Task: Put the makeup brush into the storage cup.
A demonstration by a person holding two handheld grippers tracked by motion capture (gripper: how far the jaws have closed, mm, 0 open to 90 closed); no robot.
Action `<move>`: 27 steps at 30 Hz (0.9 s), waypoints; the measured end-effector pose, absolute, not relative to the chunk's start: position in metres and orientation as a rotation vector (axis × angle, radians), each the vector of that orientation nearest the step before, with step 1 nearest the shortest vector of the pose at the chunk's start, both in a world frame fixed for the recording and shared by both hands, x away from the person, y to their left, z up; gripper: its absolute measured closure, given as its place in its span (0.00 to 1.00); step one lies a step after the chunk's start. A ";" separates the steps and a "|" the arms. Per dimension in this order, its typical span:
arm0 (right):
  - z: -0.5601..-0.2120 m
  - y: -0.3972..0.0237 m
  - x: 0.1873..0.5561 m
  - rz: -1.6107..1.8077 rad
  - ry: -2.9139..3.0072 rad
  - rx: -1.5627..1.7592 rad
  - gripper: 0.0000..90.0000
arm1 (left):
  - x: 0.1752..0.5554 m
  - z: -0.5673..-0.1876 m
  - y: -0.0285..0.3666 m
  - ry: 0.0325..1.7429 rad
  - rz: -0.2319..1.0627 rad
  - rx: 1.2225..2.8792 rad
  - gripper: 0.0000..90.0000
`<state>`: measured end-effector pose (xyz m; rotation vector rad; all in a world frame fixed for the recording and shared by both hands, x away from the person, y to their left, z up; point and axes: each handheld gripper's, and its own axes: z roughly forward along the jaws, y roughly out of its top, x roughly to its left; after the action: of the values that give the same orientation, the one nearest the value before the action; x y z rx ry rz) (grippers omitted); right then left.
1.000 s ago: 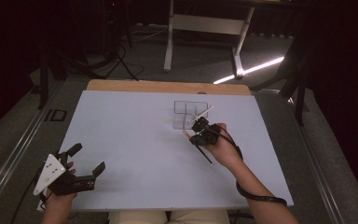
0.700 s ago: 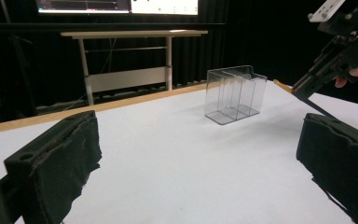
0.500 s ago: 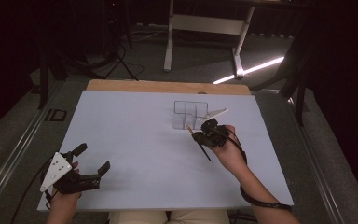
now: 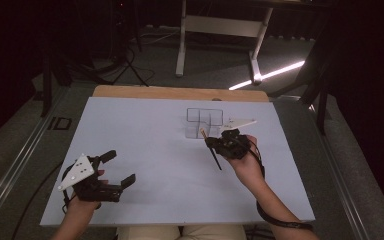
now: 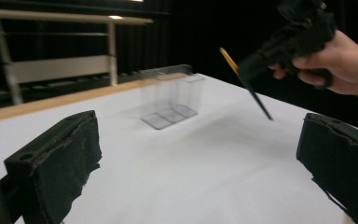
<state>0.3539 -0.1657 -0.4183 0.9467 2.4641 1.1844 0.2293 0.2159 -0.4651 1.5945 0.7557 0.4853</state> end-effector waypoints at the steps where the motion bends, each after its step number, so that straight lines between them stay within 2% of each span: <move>1: -0.416 -0.166 0.353 1.202 2.452 0.945 0.94 | 0.231 -0.465 0.212 0.758 0.487 1.595 0.00; 4: -0.411 -0.167 0.349 1.241 2.417 0.934 0.94 | 0.239 -0.465 0.201 0.756 0.409 1.593 0.00; 10: -0.402 -0.165 0.341 1.307 2.383 0.912 0.94 | 0.250 -0.462 0.177 0.730 0.362 1.599 0.00; 14: -0.396 -0.163 0.336 1.352 2.375 0.878 0.94 | 0.258 -0.460 0.164 0.703 0.280 1.602 0.00; 22: -0.388 -0.158 0.330 1.417 2.327 0.838 0.94 | 0.270 -0.461 0.134 0.606 0.210 1.678 0.00; 27: -0.384 -0.150 0.325 1.460 2.299 0.802 0.94 | 0.277 -0.468 0.119 0.615 0.179 1.684 0.00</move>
<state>0.3252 -0.1505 -0.3838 0.8017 2.2987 1.4599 0.2773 0.1192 -0.4676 1.6844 0.6146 0.1787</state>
